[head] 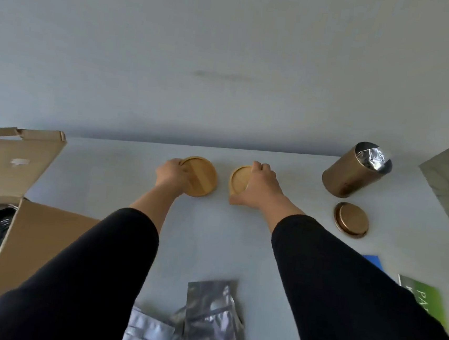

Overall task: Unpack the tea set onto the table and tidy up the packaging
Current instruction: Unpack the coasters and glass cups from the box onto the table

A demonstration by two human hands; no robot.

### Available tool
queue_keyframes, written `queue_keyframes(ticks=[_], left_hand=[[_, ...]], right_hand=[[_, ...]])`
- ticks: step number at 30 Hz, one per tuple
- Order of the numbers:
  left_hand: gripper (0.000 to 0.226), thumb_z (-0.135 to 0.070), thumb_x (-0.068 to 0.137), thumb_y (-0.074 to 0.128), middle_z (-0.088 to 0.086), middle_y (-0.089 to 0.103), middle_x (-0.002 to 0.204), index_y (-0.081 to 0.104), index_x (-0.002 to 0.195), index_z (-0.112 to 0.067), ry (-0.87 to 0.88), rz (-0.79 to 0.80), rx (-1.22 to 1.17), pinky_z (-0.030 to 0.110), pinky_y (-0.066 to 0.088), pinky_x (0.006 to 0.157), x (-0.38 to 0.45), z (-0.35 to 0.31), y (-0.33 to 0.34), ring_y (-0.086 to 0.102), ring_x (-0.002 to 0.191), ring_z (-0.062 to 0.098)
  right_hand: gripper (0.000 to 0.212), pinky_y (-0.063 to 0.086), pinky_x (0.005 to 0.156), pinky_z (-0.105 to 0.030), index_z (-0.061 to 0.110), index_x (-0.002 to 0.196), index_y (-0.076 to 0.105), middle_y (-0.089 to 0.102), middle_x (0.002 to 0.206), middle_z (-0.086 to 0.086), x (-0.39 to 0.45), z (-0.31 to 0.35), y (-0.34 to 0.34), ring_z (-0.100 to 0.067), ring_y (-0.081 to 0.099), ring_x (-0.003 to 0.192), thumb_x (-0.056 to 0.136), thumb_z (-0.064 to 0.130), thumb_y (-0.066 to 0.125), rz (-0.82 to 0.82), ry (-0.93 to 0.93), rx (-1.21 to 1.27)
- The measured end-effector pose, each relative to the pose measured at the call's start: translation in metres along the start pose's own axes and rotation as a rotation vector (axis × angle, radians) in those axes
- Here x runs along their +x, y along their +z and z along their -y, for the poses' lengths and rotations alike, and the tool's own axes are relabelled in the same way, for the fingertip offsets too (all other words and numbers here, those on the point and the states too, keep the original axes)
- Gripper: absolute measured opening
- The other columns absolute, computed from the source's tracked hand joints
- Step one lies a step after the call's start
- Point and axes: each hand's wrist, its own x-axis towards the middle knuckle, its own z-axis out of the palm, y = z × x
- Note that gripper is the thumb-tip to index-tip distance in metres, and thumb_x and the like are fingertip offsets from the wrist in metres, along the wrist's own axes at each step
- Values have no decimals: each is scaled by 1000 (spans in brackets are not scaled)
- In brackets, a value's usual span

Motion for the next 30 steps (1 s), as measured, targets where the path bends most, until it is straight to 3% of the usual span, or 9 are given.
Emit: queue_keyframes(ticks=[5,11,16,18,20,24,27,30], left_hand=[[37,-5,98,32,19,59,122,54,127,-6,-1,-72,51,42,49,93,26,-7,14,55,112,36],[38,-8,98,33,17,47,130,49,132,-6,17,-147,64,34,41,84,39,-14,27,51,114,34],[35,-5,96,34,13,39,132,47,128,-3,3,-207,82,33,42,85,34,-17,38,50,111,31],[34,-14,98,34,14,40,132,46,129,-3,22,-217,103,33,40,89,33,-17,42,46,116,30],[46,-31,98,37,15,41,135,40,136,-5,58,-199,157,37,38,98,33,-17,44,39,124,29],[91,-54,80,59,12,27,148,17,150,-11,216,-62,336,42,29,110,29,-14,43,24,137,29],[113,-55,72,68,11,22,150,3,153,-12,292,-6,464,41,25,111,26,-11,45,20,139,29],[116,-50,71,72,13,23,148,-1,153,-10,303,-3,445,39,28,111,26,-10,46,21,138,30]], right_hand=[[104,43,101,-39,8,143,22,33,138,-10,42,-8,5,-28,34,129,63,42,79,-7,-25,-9],[103,41,102,-39,8,142,25,35,138,-10,67,-11,9,-28,34,130,62,47,77,-13,-50,-40],[106,39,102,-38,8,144,24,31,142,-8,75,-14,9,-27,29,132,62,46,79,-8,-66,-19],[108,38,102,-37,9,145,21,29,143,-8,75,-16,9,-27,28,134,62,46,79,-9,-71,-17],[112,37,103,-38,12,149,14,25,146,-9,74,-17,9,-28,25,136,63,44,79,0,-87,-13],[116,38,102,-40,23,152,6,24,145,-9,73,-20,8,-29,24,136,64,41,79,13,-130,11],[114,39,102,-40,22,152,7,25,144,-10,73,-22,9,-29,26,135,65,40,79,7,-136,20],[114,38,104,-41,21,152,7,25,146,-10,74,-23,9,-30,26,135,66,42,79,4,-146,9]])
